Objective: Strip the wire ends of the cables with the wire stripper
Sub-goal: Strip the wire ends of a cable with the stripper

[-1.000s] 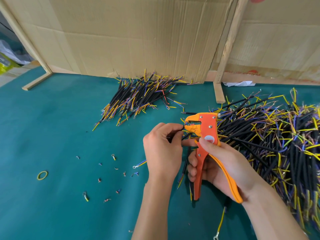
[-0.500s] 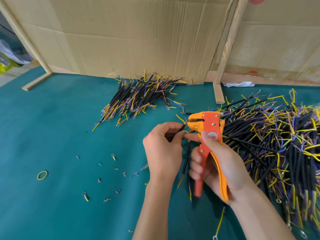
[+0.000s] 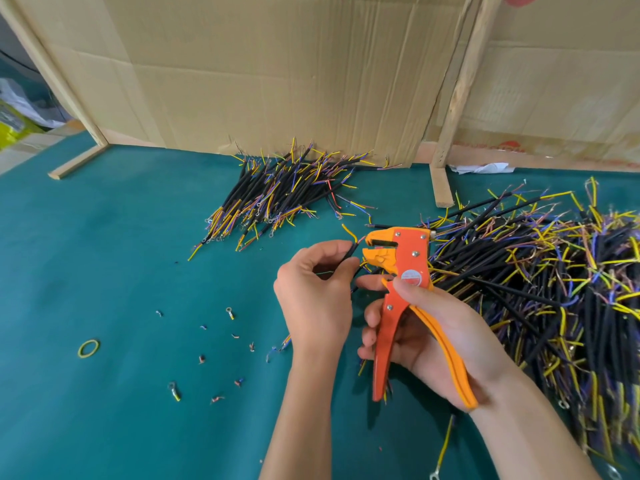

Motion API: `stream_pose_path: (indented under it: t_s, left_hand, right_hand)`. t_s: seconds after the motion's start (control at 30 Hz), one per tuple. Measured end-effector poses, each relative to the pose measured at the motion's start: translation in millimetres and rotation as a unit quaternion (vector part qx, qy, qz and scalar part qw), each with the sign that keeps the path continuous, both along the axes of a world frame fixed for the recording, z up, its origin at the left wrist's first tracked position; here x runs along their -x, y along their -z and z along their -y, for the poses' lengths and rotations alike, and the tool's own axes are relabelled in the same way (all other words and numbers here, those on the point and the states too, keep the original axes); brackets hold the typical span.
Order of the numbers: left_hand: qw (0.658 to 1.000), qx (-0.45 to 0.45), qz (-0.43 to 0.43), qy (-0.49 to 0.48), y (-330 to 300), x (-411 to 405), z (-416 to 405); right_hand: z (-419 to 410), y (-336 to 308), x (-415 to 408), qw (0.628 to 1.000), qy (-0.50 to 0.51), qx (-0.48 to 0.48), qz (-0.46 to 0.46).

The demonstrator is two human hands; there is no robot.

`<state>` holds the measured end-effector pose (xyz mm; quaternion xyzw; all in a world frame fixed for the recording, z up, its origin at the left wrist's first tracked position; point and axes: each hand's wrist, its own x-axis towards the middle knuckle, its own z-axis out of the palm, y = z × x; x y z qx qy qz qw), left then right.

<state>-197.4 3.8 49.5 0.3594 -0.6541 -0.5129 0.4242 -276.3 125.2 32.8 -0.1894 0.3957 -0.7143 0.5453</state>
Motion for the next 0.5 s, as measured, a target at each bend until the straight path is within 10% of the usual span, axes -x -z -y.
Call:
stream_pose_path:
  t_s: [0.5]
  left_hand:
    - [1.000,-0.018,-0.021,-0.015,1.6,1.3,1.0]
  right_hand:
    - [5.6,1.8,-6.5,0.999,-0.014,0.016,0.032]
